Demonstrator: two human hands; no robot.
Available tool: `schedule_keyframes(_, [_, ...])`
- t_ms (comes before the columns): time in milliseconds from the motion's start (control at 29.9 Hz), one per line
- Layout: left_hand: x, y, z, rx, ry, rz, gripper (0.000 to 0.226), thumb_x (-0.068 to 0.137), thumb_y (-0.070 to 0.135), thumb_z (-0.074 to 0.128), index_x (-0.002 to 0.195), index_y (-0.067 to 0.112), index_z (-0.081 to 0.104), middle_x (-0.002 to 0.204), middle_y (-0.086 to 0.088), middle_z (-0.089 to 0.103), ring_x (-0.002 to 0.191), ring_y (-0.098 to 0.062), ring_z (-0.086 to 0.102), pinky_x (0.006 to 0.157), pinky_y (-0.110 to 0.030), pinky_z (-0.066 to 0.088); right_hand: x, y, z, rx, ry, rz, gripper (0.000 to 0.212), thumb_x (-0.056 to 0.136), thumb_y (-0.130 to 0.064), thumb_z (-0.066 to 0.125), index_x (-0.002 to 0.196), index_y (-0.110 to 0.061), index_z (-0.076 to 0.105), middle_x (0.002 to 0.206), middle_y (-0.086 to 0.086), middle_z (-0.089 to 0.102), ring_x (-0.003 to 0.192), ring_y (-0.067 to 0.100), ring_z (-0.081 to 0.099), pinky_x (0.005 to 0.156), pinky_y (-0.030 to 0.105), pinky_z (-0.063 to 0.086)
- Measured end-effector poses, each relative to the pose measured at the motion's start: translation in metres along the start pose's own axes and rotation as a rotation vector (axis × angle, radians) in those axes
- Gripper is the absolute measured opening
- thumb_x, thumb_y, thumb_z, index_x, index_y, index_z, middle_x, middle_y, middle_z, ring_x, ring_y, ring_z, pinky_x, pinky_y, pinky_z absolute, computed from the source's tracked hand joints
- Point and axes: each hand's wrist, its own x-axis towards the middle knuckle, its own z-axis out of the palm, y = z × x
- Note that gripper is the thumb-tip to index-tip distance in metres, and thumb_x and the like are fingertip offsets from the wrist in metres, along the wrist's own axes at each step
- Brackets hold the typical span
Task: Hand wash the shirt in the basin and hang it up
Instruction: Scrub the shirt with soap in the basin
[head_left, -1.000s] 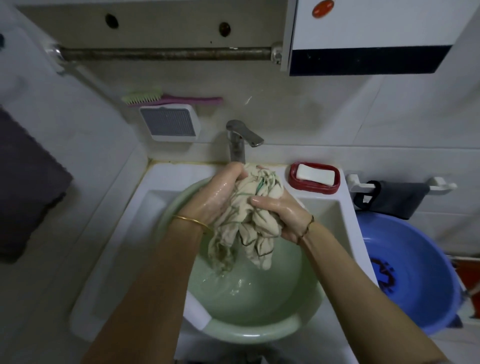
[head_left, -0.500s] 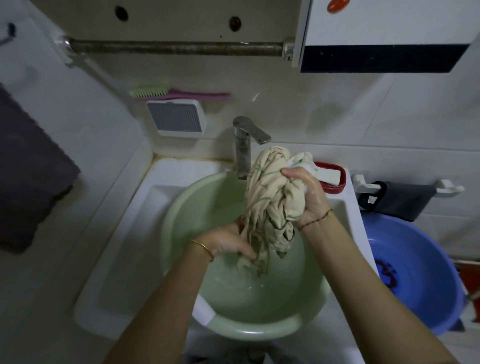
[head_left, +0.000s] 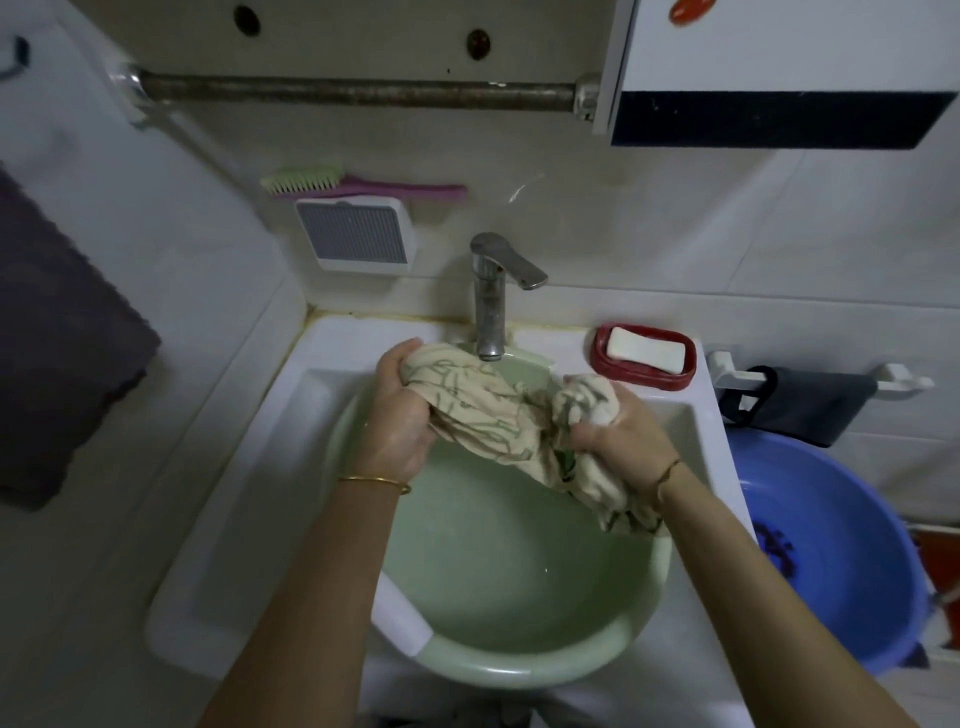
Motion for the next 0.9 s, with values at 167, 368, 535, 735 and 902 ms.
schedule_keyframes(167, [-0.017, 0.014, 0.011, -0.088, -0.348, -0.224, 0.054, 0.09, -0.005, 0.047, 0.138, 0.018, 0.041, 0.119, -0.011, 0.058, 0.095, -0.025, 0.065, 0.072, -0.037, 0.057, 0.002, -0.009, 0.007, 0.083, 0.171, -0.197, 0.058, 0.072, -0.01, 0.074, 0.112, -0.023, 0.033, 0.109, -0.003, 0.043, 0.094, 0.007, 0.05, 0.073, 0.005, 0.043])
schedule_keyframes(368, [-0.027, 0.007, 0.003, -0.347, -0.737, -0.526, 0.093, 0.05, 0.002, 0.071, 0.138, -0.003, 0.04, 0.135, -0.029, 0.047, 0.121, -0.046, 0.049, 0.097, -0.063, 0.041, 0.014, -0.03, 0.005, 0.188, 0.486, -0.17, 0.012, 0.082, -0.02, 0.069, 0.09, -0.019, 0.06, 0.084, -0.011, 0.06, 0.077, 0.003, 0.055, 0.073, 0.017, 0.046])
schedule_keyframes(535, [-0.03, -0.002, 0.028, -0.294, -0.541, -0.446, 0.064, 0.083, 0.036, 0.063, 0.138, 0.008, 0.044, 0.137, -0.019, 0.051, 0.124, -0.035, 0.051, 0.094, -0.054, 0.047, 0.013, -0.033, 0.017, 0.162, 0.512, -0.102, 0.016, 0.074, -0.023, 0.076, 0.084, -0.016, 0.065, 0.078, -0.004, 0.065, 0.07, 0.006, 0.058, 0.066, 0.019, 0.048])
schedule_keyframes(735, [-0.013, -0.022, 0.051, -0.287, -0.098, -0.332, 0.036, 0.089, 0.032, 0.055, 0.103, 0.001, 0.065, 0.102, -0.022, 0.065, 0.083, -0.031, 0.066, 0.079, -0.038, 0.053, -0.009, -0.042, 0.037, 0.173, 0.272, -0.208, 0.023, 0.08, -0.016, 0.073, 0.061, -0.014, 0.062, 0.055, -0.003, 0.057, 0.051, 0.006, 0.051, 0.05, 0.021, 0.043])
schedule_keyframes(902, [-0.029, -0.031, 0.074, -0.326, -0.114, -0.413, 0.04, 0.096, 0.028, 0.042, 0.075, 0.008, 0.07, 0.066, -0.007, 0.071, 0.059, -0.017, 0.069, 0.053, -0.022, 0.056, 0.02, -0.046, 0.045, -0.158, 0.361, -0.171, 0.026, 0.083, -0.031, 0.064, 0.062, -0.016, 0.057, 0.056, 0.0, 0.05, 0.064, 0.022, 0.05, 0.057, 0.03, 0.033])
